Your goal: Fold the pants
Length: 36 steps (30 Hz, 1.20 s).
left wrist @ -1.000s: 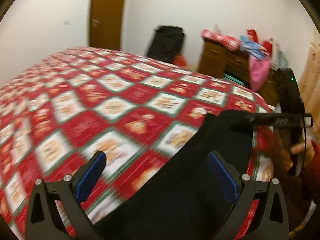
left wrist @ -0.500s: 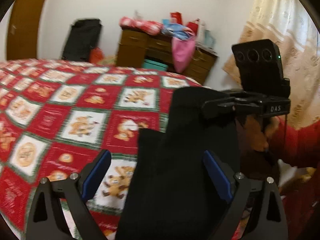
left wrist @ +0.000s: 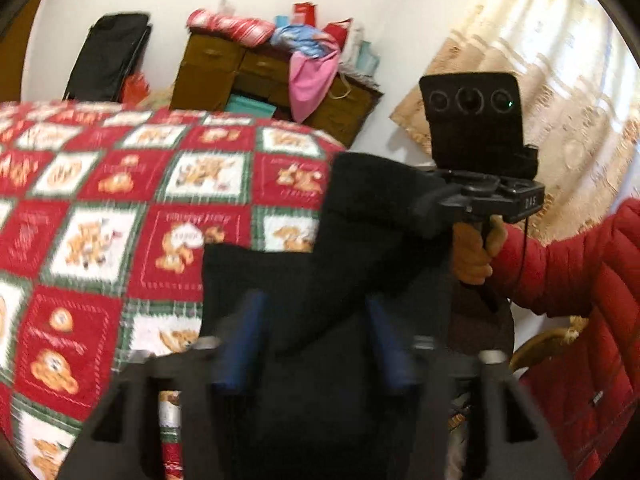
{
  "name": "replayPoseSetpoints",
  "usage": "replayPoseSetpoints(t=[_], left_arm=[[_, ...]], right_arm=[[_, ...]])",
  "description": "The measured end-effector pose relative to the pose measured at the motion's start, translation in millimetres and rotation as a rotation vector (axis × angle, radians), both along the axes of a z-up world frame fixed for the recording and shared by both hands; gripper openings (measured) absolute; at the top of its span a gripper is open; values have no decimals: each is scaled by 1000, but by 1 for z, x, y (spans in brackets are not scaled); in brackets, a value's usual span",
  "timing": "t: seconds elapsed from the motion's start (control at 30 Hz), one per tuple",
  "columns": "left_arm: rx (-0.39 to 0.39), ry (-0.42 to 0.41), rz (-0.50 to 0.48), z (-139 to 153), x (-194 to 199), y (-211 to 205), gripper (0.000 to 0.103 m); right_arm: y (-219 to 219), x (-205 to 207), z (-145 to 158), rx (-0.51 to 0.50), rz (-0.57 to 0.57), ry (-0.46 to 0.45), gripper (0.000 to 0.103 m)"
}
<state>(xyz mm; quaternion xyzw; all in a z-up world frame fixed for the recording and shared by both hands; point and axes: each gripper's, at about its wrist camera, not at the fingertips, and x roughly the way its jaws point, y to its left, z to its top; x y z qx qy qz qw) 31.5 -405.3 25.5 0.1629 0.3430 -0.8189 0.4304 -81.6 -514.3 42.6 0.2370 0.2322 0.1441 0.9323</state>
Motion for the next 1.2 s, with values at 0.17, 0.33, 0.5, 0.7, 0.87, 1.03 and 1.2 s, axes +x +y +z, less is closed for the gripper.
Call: replayPoseSetpoints(t=[0.17, 0.33, 0.5, 0.7, 0.87, 1.03, 1.2], left_arm=[[4, 108, -103, 7, 4, -1, 100], [84, 36, -114, -5, -16, -21, 88], [11, -30, 17, 3, -8, -13, 32], [52, -161, 143, -14, -5, -26, 26], [192, -166, 216, -48, 11, -43, 26], [191, -163, 207, -46, 11, -43, 28], [183, -157, 220, -46, 15, -38, 28]], right_arm=[[3, -4, 12, 36, 82, -73, 8], [3, 14, 4, 47, 112, -35, 8], [-11, 14, -12, 23, -1, 54, 8], [-59, -2, -38, 206, -256, 118, 8], [-78, -24, -49, 293, -372, 134, 9], [-61, -24, -57, 240, -323, 201, 9], [-65, -8, -66, 252, -326, 216, 22]])
